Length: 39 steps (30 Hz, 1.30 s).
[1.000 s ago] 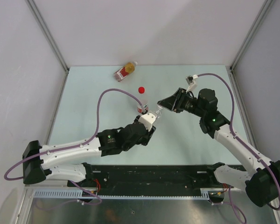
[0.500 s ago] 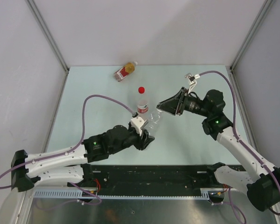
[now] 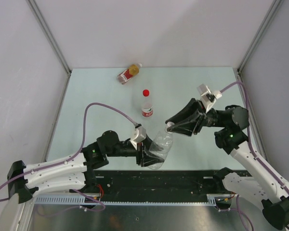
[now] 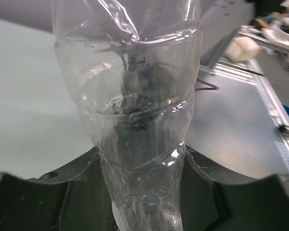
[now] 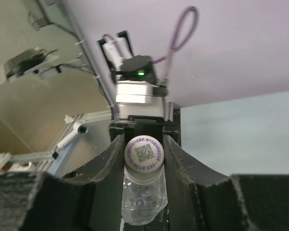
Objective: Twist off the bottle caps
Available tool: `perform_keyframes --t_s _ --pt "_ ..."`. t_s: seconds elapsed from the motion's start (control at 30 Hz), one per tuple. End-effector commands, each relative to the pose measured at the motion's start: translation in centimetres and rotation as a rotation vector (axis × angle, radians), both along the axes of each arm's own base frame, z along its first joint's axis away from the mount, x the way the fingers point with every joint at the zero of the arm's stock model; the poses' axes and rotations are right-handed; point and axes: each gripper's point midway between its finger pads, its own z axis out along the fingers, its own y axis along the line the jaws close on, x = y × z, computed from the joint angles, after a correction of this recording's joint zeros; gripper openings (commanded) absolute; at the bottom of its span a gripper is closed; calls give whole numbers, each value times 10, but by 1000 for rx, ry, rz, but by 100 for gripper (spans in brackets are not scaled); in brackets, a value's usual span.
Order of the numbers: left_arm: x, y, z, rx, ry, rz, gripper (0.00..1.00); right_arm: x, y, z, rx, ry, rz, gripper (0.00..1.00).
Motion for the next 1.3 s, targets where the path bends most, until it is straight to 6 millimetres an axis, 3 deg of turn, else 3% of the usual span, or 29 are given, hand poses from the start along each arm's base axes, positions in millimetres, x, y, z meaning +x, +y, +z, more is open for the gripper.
perform_keyframes --t_s 0.0,0.2,0.4,0.47,0.63,0.83,0.93,1.27 --pt "-71 11 72 -277 -207 -403 0 -26 3 -13 -31 -93 118 0" --pt "-86 22 81 -324 -237 -481 0 -45 4 -13 -26 -164 181 0" --pt "-83 26 82 -338 -234 -447 0 -40 6 -9 -12 -152 143 1" --pt "-80 24 81 -336 -226 -425 0 -35 6 -7 -3 -137 110 11" --pt "-61 14 72 -309 -193 -331 0 -14 3 -1 17 -67 -5 56" --pt "-24 5 54 -231 -159 -137 0 5 -6 7 41 -4 -101 93" --pt "-10 5 47 -193 -155 -56 0 6 -10 11 57 -7 -127 99" --pt "38 16 24 -52 -133 220 0 16 -14 12 65 13 -197 99"
